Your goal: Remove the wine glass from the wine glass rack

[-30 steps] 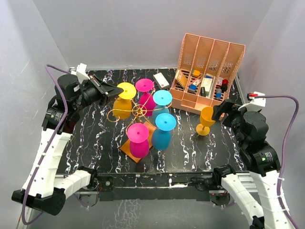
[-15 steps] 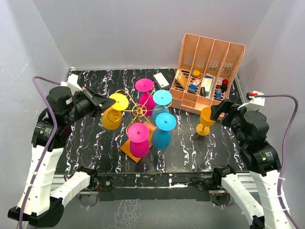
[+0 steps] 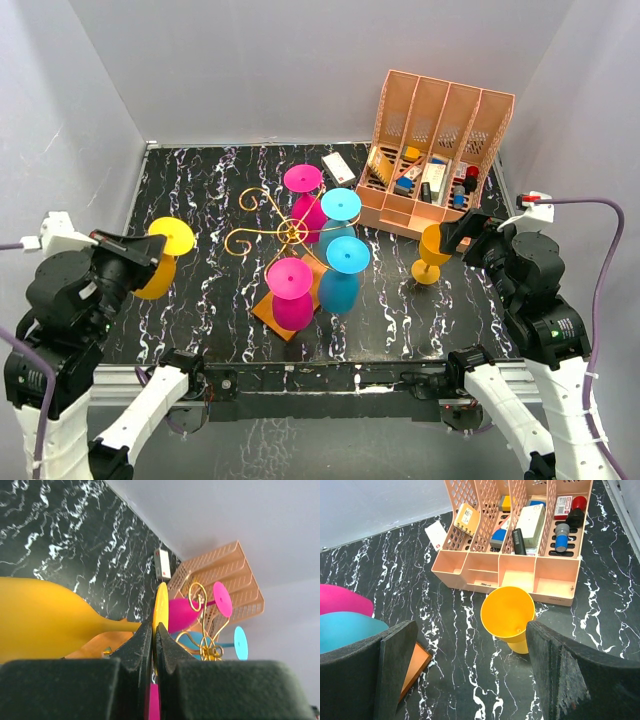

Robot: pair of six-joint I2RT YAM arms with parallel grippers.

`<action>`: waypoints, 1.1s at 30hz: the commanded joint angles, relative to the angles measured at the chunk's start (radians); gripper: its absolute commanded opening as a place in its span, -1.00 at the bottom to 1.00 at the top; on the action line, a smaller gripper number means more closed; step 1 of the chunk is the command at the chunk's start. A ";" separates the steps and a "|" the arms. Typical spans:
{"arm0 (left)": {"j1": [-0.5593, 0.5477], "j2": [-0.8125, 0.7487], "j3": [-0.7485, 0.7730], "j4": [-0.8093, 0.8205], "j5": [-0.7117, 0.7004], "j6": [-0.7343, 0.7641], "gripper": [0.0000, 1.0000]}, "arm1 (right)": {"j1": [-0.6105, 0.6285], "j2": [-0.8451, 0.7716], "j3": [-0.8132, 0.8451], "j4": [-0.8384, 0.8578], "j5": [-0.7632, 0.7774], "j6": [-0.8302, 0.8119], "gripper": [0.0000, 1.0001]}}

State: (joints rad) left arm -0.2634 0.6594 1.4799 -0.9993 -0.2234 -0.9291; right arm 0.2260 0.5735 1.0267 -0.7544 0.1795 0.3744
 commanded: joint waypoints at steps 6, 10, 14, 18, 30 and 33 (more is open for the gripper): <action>0.002 -0.031 0.083 0.112 0.030 0.022 -1.00 | -0.004 -0.001 0.061 0.013 -0.050 0.022 0.97; 0.003 -0.021 0.102 0.376 0.374 0.131 -1.00 | -0.004 0.003 0.110 0.014 -0.130 0.042 0.97; 0.003 0.003 0.130 0.586 0.638 0.101 -1.00 | -0.004 -0.004 0.130 0.067 -0.278 0.097 0.97; 0.003 0.039 0.096 0.849 0.908 -0.061 -1.00 | -0.005 -0.020 0.109 0.197 -0.486 0.146 0.97; 0.002 0.055 -0.164 1.579 1.166 -0.609 -1.00 | -0.004 0.098 -0.061 1.214 -1.058 0.661 0.98; 0.003 0.049 -0.243 1.720 1.138 -0.715 -1.00 | -0.004 0.183 -0.065 1.417 -1.076 0.804 0.98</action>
State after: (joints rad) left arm -0.2634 0.7250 1.2949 0.4450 0.9039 -1.4673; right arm 0.2260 0.6563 0.9783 0.1997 -0.7841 0.8993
